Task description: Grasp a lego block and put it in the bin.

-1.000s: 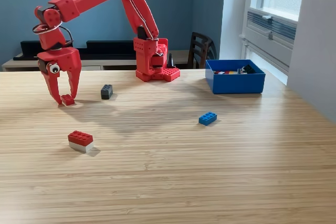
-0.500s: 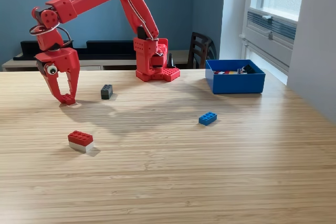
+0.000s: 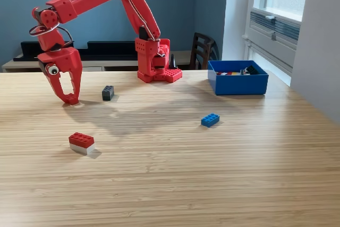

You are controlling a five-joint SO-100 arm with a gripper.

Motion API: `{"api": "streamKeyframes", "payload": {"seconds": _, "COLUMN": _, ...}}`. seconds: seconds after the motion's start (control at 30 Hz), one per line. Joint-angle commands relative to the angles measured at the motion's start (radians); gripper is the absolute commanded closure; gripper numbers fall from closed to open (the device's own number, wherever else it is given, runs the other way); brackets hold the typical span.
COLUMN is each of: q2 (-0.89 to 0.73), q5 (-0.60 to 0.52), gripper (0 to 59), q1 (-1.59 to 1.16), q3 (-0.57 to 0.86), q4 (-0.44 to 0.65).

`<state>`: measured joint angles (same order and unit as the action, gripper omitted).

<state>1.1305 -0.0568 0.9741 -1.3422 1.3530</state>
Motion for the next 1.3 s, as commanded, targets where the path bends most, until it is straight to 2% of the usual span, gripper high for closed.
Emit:
{"api": "streamKeyframes", "payload": {"seconds": 0.03, "q2": 0.048, "q5": -0.049, "gripper": 58.6, "q1": -0.029, "q3": 0.219, "q4": 0.100}}
{"api": "streamKeyframes", "payload": {"seconds": 0.1, "q2": 0.071, "q5": -0.071, "gripper": 58.6, "q1": -0.049, "q3": 0.290, "q4": 0.137}}
{"api": "streamKeyframes", "payload": {"seconds": 0.2, "q2": 0.161, "q5": -0.098, "gripper": 58.6, "q1": -0.106, "q3": 0.298, "q4": 0.146}}
{"api": "streamKeyframes", "payload": {"seconds": 0.5, "q2": 0.460, "q5": -0.183, "gripper": 58.6, "q1": -0.437, "q3": 0.104, "q4": 0.158}}
{"api": "streamKeyframes", "payload": {"seconds": 0.6, "q2": 0.529, "q5": -0.212, "gripper": 58.6, "q1": -0.597, "q3": 0.080, "q4": 0.189}}
{"api": "streamKeyframes", "payload": {"seconds": 0.77, "q2": 0.580, "q5": -0.264, "gripper": 58.6, "q1": -0.862, "q3": 0.064, "q4": 0.219}}
{"api": "streamKeyframes", "payload": {"seconds": 1.3, "q2": 0.575, "q5": -0.420, "gripper": 58.6, "q1": -1.726, "q3": -0.014, "q4": 0.235}}
